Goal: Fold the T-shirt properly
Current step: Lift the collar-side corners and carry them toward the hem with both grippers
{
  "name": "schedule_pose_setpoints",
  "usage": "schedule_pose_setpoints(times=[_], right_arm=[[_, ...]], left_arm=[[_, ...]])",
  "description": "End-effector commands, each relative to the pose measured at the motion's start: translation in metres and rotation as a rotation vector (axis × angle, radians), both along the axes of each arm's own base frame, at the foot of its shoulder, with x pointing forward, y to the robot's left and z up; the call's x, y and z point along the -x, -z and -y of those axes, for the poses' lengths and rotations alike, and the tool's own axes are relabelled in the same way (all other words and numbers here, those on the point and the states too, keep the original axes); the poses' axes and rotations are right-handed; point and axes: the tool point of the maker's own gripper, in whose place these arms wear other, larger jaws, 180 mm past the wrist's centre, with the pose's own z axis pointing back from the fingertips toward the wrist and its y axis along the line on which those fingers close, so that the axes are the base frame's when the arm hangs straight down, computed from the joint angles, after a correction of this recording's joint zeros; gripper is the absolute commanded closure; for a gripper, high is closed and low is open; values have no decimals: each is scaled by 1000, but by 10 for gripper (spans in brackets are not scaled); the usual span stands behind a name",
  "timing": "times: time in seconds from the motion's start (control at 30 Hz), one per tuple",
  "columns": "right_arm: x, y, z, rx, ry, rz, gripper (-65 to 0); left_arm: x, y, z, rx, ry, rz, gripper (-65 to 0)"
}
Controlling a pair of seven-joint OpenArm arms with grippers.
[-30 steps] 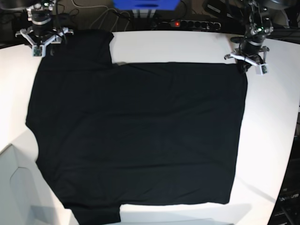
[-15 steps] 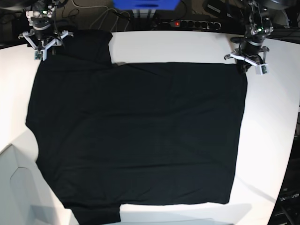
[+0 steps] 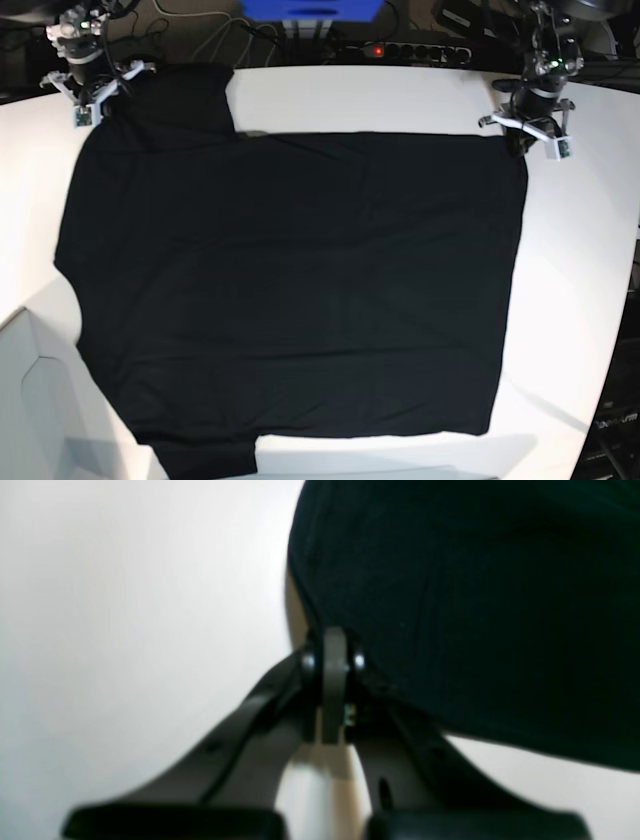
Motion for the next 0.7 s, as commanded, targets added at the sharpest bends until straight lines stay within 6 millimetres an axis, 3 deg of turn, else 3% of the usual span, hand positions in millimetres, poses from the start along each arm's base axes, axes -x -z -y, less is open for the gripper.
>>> schedule_pose_setpoints(times=[0.0, 0.1, 0.3, 0.67], right_arm=[[11, 3, 7, 26, -5, -54, 0], [5, -3, 8, 37, -12, -32, 0], [-18, -36, 4, 78, -46, 61, 0], [-68, -77, 1, 115, -69, 226, 0]], left_arm=[[-2, -9, -8, -23, -4, 17, -1], [-4, -19, -21, -43, -37, 45, -1], [-14, -44, -31, -80, -49, 110, -1], [-38, -73, -24, -95, -22, 203, -1]])
